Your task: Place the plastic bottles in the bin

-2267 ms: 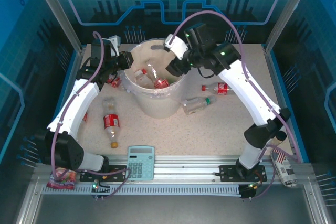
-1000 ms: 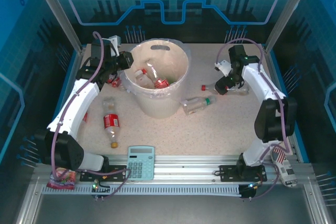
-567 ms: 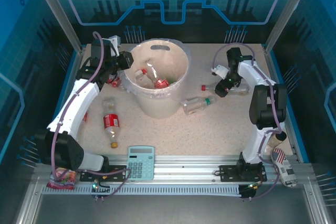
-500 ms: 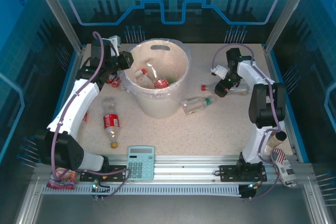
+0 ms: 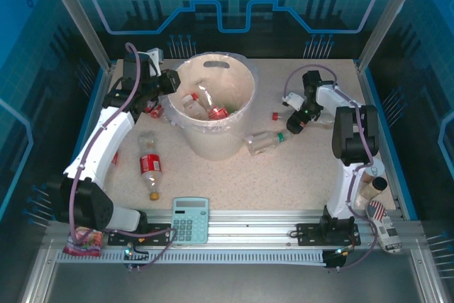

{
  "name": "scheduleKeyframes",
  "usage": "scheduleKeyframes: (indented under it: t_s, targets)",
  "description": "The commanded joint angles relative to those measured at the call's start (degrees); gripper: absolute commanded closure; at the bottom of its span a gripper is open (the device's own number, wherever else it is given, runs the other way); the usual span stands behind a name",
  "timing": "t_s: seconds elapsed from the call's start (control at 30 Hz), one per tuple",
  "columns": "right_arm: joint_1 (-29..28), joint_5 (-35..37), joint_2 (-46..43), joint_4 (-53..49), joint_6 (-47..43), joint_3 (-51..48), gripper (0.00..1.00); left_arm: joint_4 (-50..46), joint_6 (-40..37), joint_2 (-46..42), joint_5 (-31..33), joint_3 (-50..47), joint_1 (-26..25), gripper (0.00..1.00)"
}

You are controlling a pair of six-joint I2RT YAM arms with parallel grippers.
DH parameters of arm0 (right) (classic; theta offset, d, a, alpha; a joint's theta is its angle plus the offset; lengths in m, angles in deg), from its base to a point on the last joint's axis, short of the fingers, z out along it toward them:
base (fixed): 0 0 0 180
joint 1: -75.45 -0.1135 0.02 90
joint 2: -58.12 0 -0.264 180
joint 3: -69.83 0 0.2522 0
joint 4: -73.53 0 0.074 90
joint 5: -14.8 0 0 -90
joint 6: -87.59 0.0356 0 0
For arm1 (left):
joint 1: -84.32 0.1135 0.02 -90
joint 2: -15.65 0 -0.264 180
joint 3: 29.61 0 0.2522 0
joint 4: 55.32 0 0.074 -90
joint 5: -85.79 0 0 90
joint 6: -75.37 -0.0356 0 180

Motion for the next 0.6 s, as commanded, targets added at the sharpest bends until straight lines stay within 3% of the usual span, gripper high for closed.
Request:
scheduleKeyframes:
  t_s: [0.0,0.17,0.57]
  targets:
    - [1.0,-1.3,0.9,1.4,1.7,-0.7,0.09,-2.7,-1.4,-0.3,-0.8,-1.3,0.0,0.8]
    - [0.9,-1.1,-0.9,1.7,2.8,-1.1,0.22,-2.7,-1.4,-0.4,-0.8,-1.3,0.0,0.8]
    - [1.6,0.2,-5.1,0.0,7.6,1.1,0.38,-2.6,-1.2,-0.7,-0.9,-1.4,0.0,0.8]
